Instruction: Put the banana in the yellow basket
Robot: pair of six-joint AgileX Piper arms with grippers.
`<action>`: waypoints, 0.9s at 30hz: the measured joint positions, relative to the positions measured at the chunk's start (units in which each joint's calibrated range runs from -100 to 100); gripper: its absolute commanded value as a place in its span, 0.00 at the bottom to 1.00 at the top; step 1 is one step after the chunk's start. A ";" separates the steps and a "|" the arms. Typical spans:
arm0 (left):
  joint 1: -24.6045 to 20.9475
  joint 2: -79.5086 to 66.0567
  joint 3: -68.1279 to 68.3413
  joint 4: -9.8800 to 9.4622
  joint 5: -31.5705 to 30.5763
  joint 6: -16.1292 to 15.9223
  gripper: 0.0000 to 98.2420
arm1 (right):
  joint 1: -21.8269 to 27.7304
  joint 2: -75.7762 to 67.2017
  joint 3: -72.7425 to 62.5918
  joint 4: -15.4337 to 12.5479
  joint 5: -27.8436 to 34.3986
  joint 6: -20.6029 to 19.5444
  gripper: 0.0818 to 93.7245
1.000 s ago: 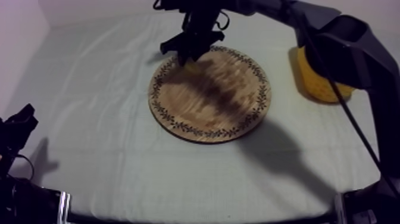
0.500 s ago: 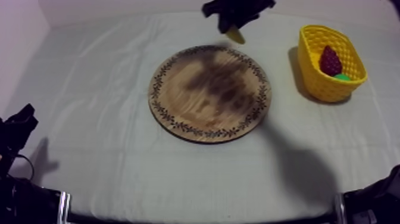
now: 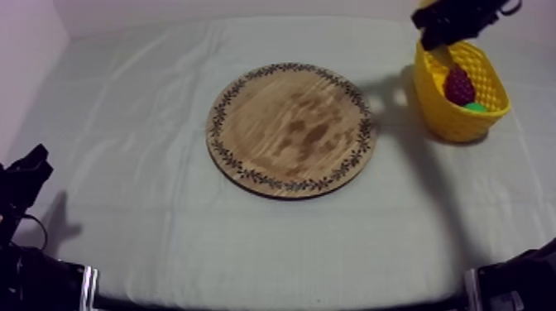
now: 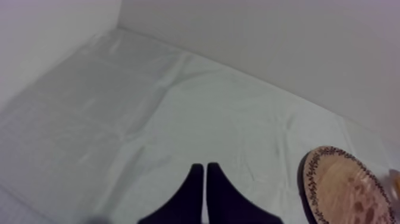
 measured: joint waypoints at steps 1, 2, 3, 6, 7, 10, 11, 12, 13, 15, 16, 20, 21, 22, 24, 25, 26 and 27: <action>0.00 0.00 0.00 0.00 0.00 0.00 0.00 | 0.93 -0.28 1.54 0.00 -0.57 0.45 0.23; 0.00 0.00 0.00 0.00 0.00 0.00 0.00 | 2.10 -0.34 2.99 0.00 -1.30 0.96 0.23; 0.00 0.00 0.00 0.00 0.00 0.00 0.00 | 3.25 -0.34 4.29 0.00 -2.09 1.44 0.23; 0.00 0.00 0.00 0.00 0.00 0.00 0.00 | 6.45 0.25 6.93 0.57 -3.74 2.70 0.23; 0.00 0.00 0.00 0.00 0.00 0.00 0.00 | 7.21 0.46 7.46 0.78 -4.29 3.02 0.23; 0.00 0.00 0.00 0.00 0.00 0.00 0.00 | 9.52 1.77 8.51 1.52 -6.56 3.49 0.23; 0.00 0.00 0.00 0.00 0.00 0.00 0.00 | 10.21 2.36 8.70 1.58 -7.25 3.64 0.23; 0.00 0.00 0.00 0.00 0.00 0.00 0.00 | 10.80 3.04 8.69 1.82 -7.63 3.81 0.23; 0.00 0.00 0.00 0.00 0.00 0.00 0.00 | 11.30 3.49 8.69 1.97 -8.18 3.89 0.24; 0.00 0.00 0.00 0.00 0.00 0.00 0.00 | 11.93 4.76 8.29 2.25 -9.09 3.95 0.24; 0.00 0.00 0.00 0.00 0.00 0.00 0.00 | 12.05 5.24 8.15 2.39 -9.81 3.95 0.25; 0.00 0.00 0.00 0.00 0.00 0.00 0.00 | 12.18 7.32 7.11 2.67 -11.15 3.95 0.35; 0.00 0.00 0.00 0.00 0.00 0.00 0.00 | 12.20 7.60 6.85 2.67 -11.04 3.95 0.40; 0.00 0.00 0.00 0.00 0.00 0.00 0.00 | 12.20 7.73 6.68 2.76 -11.33 3.97 0.43; 0.00 0.00 0.00 0.00 0.00 0.00 0.00 | 12.08 7.73 6.64 3.31 -12.06 3.94 0.49; 0.00 0.00 0.00 0.00 0.00 0.00 0.00 | 12.02 7.73 6.64 3.49 -12.54 3.75 0.50; 0.00 0.00 0.00 0.00 0.00 0.00 0.00 | 11.98 7.73 6.64 3.55 -12.71 3.57 0.50; 0.00 0.00 0.00 0.00 0.00 0.00 0.00 | 11.94 7.73 6.76 3.63 -13.14 3.45 0.49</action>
